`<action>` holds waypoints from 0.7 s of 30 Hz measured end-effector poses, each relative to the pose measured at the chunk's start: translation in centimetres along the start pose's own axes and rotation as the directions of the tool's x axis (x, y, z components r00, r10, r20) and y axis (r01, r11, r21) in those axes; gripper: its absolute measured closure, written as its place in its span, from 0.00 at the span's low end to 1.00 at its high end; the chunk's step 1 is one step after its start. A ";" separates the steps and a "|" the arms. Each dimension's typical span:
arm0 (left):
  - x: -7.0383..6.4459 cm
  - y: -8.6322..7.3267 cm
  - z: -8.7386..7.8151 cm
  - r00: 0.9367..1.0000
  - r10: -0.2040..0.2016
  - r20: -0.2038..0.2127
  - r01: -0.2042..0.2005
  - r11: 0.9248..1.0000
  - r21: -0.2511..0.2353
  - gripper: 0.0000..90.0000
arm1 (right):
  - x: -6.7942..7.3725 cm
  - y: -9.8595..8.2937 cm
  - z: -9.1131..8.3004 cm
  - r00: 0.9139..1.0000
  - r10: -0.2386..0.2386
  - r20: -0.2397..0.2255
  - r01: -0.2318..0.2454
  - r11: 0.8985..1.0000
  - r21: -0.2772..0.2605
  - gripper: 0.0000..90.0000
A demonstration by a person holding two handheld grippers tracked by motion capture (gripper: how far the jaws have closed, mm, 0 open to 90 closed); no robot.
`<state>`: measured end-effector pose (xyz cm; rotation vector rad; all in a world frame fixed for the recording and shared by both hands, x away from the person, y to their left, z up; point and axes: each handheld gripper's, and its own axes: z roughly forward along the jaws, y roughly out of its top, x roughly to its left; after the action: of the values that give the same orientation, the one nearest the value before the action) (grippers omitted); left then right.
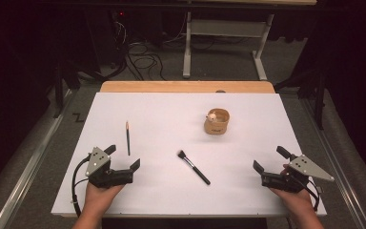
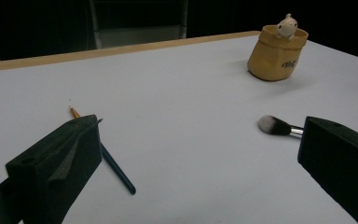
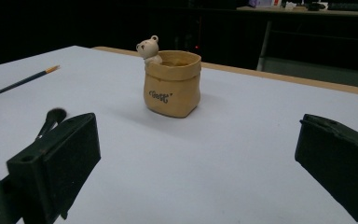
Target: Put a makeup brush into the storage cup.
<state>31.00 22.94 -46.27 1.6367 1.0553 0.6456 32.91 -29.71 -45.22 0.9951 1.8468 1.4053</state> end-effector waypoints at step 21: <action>0.3 -0.2 -0.4 0.999 -0.007 -0.039 0.006 1.000 -0.017 0.00 | 0.3 0.3 -0.3 1.000 -0.015 -0.001 0.015 1.000 -0.025 0.01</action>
<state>30.77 23.35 -46.33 1.6113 1.0801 0.6825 32.52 -29.57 -44.90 0.9668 1.8290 1.4169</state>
